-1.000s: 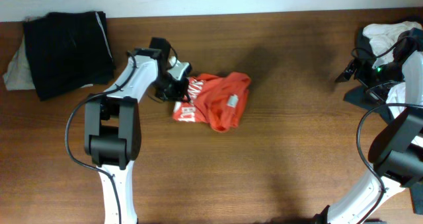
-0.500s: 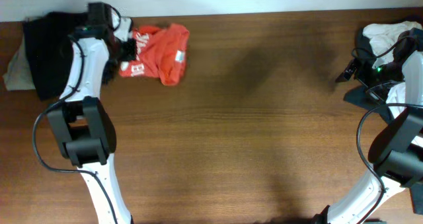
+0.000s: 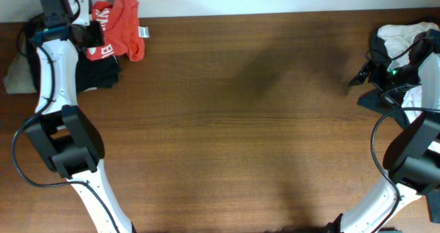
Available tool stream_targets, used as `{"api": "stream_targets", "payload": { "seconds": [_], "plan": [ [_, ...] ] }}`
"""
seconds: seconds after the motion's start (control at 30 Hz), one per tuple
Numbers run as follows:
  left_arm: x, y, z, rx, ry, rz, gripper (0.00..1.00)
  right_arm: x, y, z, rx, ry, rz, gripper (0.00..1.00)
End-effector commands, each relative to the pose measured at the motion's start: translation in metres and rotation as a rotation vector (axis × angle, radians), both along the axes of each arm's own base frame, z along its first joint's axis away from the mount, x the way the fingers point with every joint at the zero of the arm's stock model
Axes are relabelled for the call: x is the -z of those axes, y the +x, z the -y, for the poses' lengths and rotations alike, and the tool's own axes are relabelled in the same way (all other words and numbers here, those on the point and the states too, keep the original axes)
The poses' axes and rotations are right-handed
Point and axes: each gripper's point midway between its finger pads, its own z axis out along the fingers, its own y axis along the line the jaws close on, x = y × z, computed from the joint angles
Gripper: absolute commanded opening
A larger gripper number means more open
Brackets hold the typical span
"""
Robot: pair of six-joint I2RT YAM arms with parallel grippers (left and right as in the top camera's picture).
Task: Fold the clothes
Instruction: 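Grasp the folded red T-shirt with the left gripper and carry it top-left, then place the red T-shirt on the dark clothes stack and adjust it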
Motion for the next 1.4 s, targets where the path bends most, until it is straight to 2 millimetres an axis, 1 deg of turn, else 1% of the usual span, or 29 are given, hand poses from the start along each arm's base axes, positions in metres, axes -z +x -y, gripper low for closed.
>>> {"api": "stream_targets", "payload": {
  "seconds": [0.0, 0.1, 0.2, 0.27, 0.47, 0.6, 0.7, 0.8, 0.93, 1.0, 1.03, 1.1, 1.17, 1.23, 1.33, 1.37],
  "plan": [
    [-0.015, 0.003, -0.014, -0.03, 0.0, 0.038, 0.01, -0.004, 0.003, 0.003, -0.001, -0.003, 0.017, 0.99],
    [-0.029, 0.002, -0.015, -0.055, -0.013, 0.062, 0.01, -0.004, 0.003, 0.003, -0.001, -0.003, 0.017, 0.99],
    [-0.043, -0.003, -0.03, -0.08, -0.006, 0.086, 0.01, -0.004, 0.003, 0.003, -0.001, -0.003, 0.017, 0.99],
    [-0.043, -0.006, -0.044, -0.102, -0.005, 0.086, 0.01, -0.004, 0.003, 0.003, -0.001, -0.003, 0.017, 0.99],
    [-0.043, -0.015, -0.072, -0.151, -0.003, 0.088, 0.01, -0.004, 0.003, 0.003, -0.001, -0.003, 0.017, 0.99],
    [-0.046, -0.021, -0.096, -0.201, -0.007, 0.103, 0.01, -0.004, 0.003, 0.003, -0.001, -0.003, 0.017, 0.99],
    [-0.048, -0.023, -0.108, -0.222, 0.0, 0.113, 0.01, -0.004, 0.003, 0.003, -0.001, -0.003, 0.017, 0.99],
    [-0.045, -0.028, -0.12, -0.255, 0.021, 0.102, 0.01, -0.004, 0.003, 0.003, -0.001, -0.003, 0.017, 0.99],
    [-0.048, -0.025, -0.122, -0.256, 0.025, 0.122, 0.01, -0.004, 0.003, 0.003, -0.001, -0.003, 0.017, 0.99],
    [-0.07, -0.022, -0.113, -0.229, -0.01, 0.168, 0.01, -0.004, 0.003, 0.003, -0.001, -0.003, 0.017, 0.99],
    [-0.081, -0.022, -0.112, -0.228, -0.01, 0.184, 0.01, -0.004, 0.003, 0.003, -0.001, -0.003, 0.017, 0.98],
    [-0.117, -0.028, -0.11, -0.226, 0.0, 0.215, 0.01, -0.004, 0.003, 0.003, -0.001, -0.003, 0.017, 0.99],
    [-0.13, -0.032, -0.107, -0.225, 0.001, 0.217, 0.01, -0.004, 0.003, 0.003, -0.001, -0.003, 0.017, 0.99],
    [-0.13, -0.034, -0.106, -0.226, -0.003, 0.208, 0.01, -0.004, 0.003, 0.003, -0.001, -0.003, 0.017, 0.99],
    [-0.106, -0.033, -0.105, -0.227, -0.036, 0.154, 0.01, -0.004, 0.003, 0.003, -0.001, -0.003, 0.017, 0.99],
    [-0.09, -0.03, -0.106, -0.244, -0.062, 0.13, 0.01, -0.004, 0.003, 0.003, -0.001, -0.003, 0.017, 0.99]
  ]
}}
